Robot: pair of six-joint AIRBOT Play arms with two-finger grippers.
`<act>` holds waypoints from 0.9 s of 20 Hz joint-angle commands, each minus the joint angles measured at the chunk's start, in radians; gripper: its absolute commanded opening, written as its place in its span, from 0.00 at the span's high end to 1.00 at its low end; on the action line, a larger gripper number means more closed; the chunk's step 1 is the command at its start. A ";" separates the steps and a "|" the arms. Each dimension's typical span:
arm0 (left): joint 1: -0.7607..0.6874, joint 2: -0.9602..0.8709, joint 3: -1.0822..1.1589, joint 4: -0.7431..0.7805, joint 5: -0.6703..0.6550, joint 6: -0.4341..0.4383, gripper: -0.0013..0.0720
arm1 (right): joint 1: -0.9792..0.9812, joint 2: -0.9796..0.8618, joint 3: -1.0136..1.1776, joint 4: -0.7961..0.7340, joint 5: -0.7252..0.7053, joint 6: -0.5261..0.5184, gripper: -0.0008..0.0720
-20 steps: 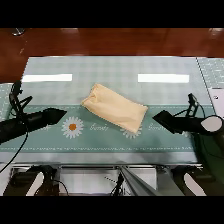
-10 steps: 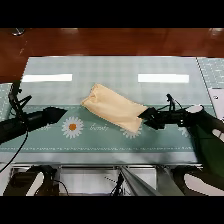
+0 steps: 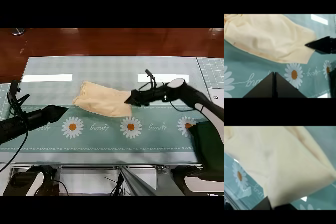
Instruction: Fold the shirts.
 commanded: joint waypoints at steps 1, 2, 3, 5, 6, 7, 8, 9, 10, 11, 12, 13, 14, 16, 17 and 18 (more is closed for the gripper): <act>0.000 0.000 0.000 -0.006 -0.001 0.001 0.95 | 0.013 0.007 0.280 -0.153 0.154 0.136 0.96; 0.000 0.000 0.000 -0.008 -0.001 0.000 0.95 | 0.006 0.007 0.370 -0.171 0.212 0.156 0.96; 0.000 0.000 0.000 -0.029 -0.001 0.000 0.95 | -0.001 0.007 0.460 -0.208 0.262 0.188 0.96; -0.001 0.000 0.000 -0.052 -0.017 0.000 0.95 | -0.021 0.007 0.625 -0.328 0.353 0.272 0.96; -0.001 0.000 0.000 -0.051 -0.021 0.001 0.95 | -0.035 0.007 0.698 -0.385 0.395 0.310 0.96; -0.001 0.000 0.000 -0.051 -0.021 0.001 0.95 | -0.058 0.007 0.770 -0.427 0.434 0.349 0.96; -0.002 0.000 0.000 -0.051 -0.021 0.001 0.95 | -0.087 0.007 0.832 -0.445 0.470 0.380 0.96; -0.001 0.000 0.000 -0.051 -0.022 0.001 0.95 | -0.127 0.007 0.895 -0.447 0.512 0.406 0.96; -0.001 0.000 0.000 -0.051 -0.022 0.001 0.95 | -0.168 0.008 0.942 -0.446 0.554 0.428 0.96; -0.001 0.000 0.000 -0.051 -0.021 0.001 0.95 | -0.216 0.015 0.983 -0.449 0.605 0.443 0.96; -0.002 0.000 0.000 -0.052 -0.022 0.000 0.95 | -0.266 0.027 1.000 -0.450 0.646 0.457 0.96; -0.001 0.000 0.000 -0.060 -0.028 0.000 0.95 | -0.326 0.047 0.999 -0.452 0.688 0.465 0.96; -0.002 0.000 0.000 -0.067 -0.030 0.000 0.95 | -0.387 0.066 0.999 -0.463 0.735 0.475 0.96; -0.002 0.000 0.000 -0.067 -0.031 0.001 0.95 | -0.520 0.105 0.998 -0.483 0.824 0.485 0.96; -0.002 0.000 0.000 -0.067 -0.031 0.001 0.95 | -0.591 0.141 0.982 -0.485 0.823 0.494 0.96; -0.002 0.000 0.000 -0.067 -0.031 0.001 0.95 | -0.656 0.176 0.959 -0.493 0.824 0.494 0.96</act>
